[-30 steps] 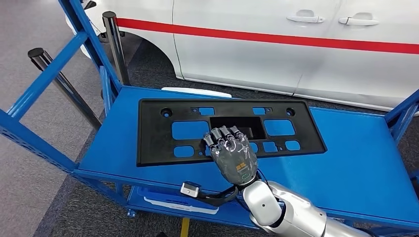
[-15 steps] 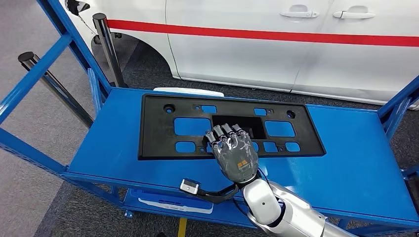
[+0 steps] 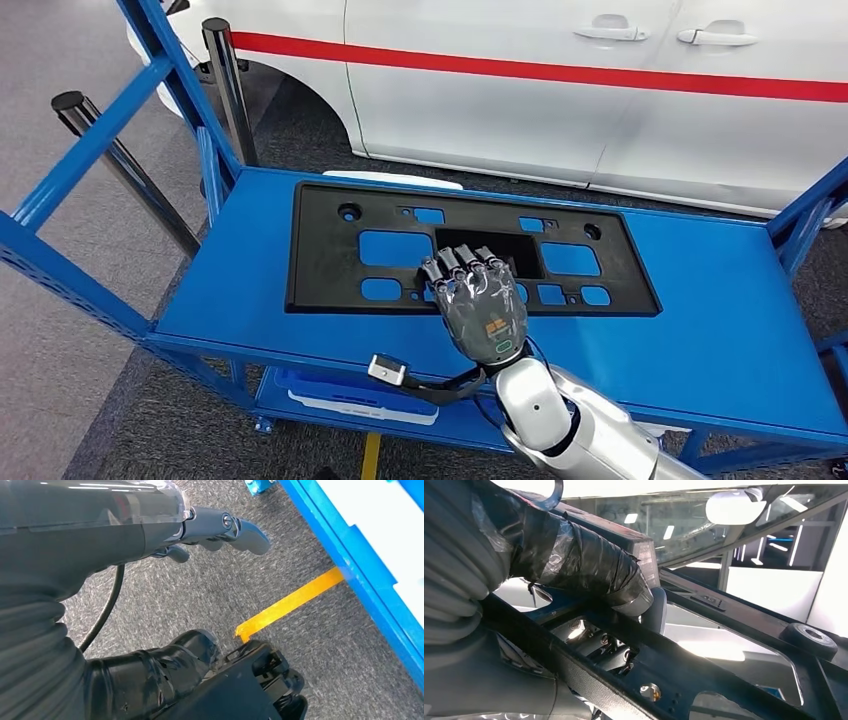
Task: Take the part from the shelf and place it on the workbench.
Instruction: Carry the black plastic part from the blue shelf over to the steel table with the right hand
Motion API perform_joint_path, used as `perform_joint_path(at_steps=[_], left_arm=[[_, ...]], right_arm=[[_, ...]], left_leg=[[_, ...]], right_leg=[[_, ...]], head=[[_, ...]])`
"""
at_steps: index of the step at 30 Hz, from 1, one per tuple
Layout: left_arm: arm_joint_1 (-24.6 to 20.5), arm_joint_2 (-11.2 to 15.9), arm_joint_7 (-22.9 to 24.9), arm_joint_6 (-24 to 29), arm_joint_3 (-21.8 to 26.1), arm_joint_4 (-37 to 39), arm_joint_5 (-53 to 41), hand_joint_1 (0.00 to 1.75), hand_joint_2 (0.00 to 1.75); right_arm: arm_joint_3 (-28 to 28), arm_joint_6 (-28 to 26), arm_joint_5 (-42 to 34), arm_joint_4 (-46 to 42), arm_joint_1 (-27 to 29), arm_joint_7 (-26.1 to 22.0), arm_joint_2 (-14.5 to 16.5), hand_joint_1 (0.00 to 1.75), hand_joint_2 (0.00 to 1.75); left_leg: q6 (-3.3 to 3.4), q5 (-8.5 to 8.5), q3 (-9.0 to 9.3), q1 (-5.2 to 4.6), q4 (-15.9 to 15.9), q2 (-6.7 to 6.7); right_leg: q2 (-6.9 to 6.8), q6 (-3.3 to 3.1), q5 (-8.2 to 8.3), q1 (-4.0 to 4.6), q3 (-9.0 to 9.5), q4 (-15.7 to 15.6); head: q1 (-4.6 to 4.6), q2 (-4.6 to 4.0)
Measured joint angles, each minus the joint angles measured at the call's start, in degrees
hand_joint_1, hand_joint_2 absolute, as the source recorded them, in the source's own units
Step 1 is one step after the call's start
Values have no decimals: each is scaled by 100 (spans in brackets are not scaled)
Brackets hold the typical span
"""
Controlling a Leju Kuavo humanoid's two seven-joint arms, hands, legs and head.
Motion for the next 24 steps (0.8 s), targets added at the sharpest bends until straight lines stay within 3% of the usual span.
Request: perform_joint_path(at_steps=[2, 5, 6, 8, 10, 11, 12, 13, 15, 17, 18, 19, 21, 22, 24], left_arm=[[-1, -1, 0, 7, 0, 0, 0, 0, 175], [8, -1, -1, 16, 0, 0, 1, 0, 175], [14, -1, -1, 20, 0, 0, 2, 0, 175], [25, -2, -1, 27, 0, 0, 5, 0, 175], [25, -2, -2, 31, 0, 0, 8, 0, 175], [24, -2, -2, 33, 0, 0, 9, 0, 175], [22, -2, -2, 35, 0, 0, 9, 0, 175], [21, -2, -2, 37, 0, 0, 9, 0, 175], [15, -2, -2, 43, 0, 0, 9, 0, 175], [-1, -2, -4, 47, 0, 0, 9, 0, 175], [-8, -2, -5, 48, 0, 0, 9, 0, 175], [-13, -2, -6, 49, 0, 0, 9, 0, 175], [-9, -6, -7, 48, 0, 0, 8, 0, 175], [-10, -10, -7, 46, 0, 0, 8, 0, 175], [-22, -18, -5, 44, 0, 0, 4, 0, 175]], right_arm=[[-44, 1, 0, -1, 2, -21, 20, 175, 175], [-80, 4, 0, 1, 2, -40, 37, 175, 175], [-83, 5, 0, 1, 2, -46, 43, 175, 175], [-89, 7, 0, 2, 4, -59, 67, 175, 175], [-96, 7, 0, 5, 5, -71, 90, 175, 175], [-98, 7, 0, 10, 10, -78, 95, 175, 175], [-101, 7, 0, 16, 16, -83, 96, 175, 175], [-103, 7, 0, 23, 22, -87, 97, 175, 175], [-114, 7, 0, 31, 29, -90, 99, 175, 175], [-131, 6, 1, 33, 29, -90, 110, 175, 175], [-138, 6, 1, 33, 29, -90, 118, 175, 175], [-144, 6, 1, 33, 29, -95, 128, 175, 175], [-161, 8, 0, 36, 32, -121, 139, 175, 175], [-175, 10, 0, 38, 34, -138, 142, 175, 175], [-207, 13, 0, 47, 37, -170, 142, 175, 175]], left_leg=[[-56, 36, -43, -11, 39, -7], [-166, 123, -95, -10, 42, -22], [-199, 76, -136, -1, 75, -25], [-250, -297, -271, 17, 397, -30], [-281, -839, -442, 28, 1067, -26], [-289, -993, -487, 30, 1388, -26], [-288, -1017, -469, 30, 1577, -25], [-277, -930, -366, 29, 1594, -25], [-218, -626, 124, 13, 1035, -28], [-148, -574, 693, -23, 213, -31], [-125, -617, 845, -41, -40, -33], [-108, -647, 916, -55, -189, -33], [-73, -550, 879, -49, -274, -16], [-36, -476, 844, -36, -313, 0], [36, -335, 734, -15, -352, 33]], right_leg=[[10, -22, 147, 16, 302, -536], [15, -116, 232, 48, 262, -630], [6, -166, 277, 42, 223, -647], [-13, -268, 393, 27, 113, -678], [-24, -315, 496, 46, -21, -674], [-30, -320, 546, 58, -93, -670], [-36, -321, 595, 68, -163, -664], [-41, -321, 642, 77, -231, -656], [-42, -310, 725, 86, -340, -636], [-40, -272, 801, 97, -400, -622], [-42, -243, 844, 95, -411, -630], [-45, -209, 896, 92, -418, -648], [-39, -145, 949, 86, -437, -679], [-31, -118, 849, 87, -471, -619], [-19, -74, 360, 79, -611, -196]], head=[[-2, 0], [-4, 0], [-5, 0], [-10, 0], [-15, 0], [-16, 0], [-15, 0], [-16, 0], [-16, 0], [-15, 0], [-15, 0], [-15, 0], [-14, 0], [-10, 0], [-8, 0]])
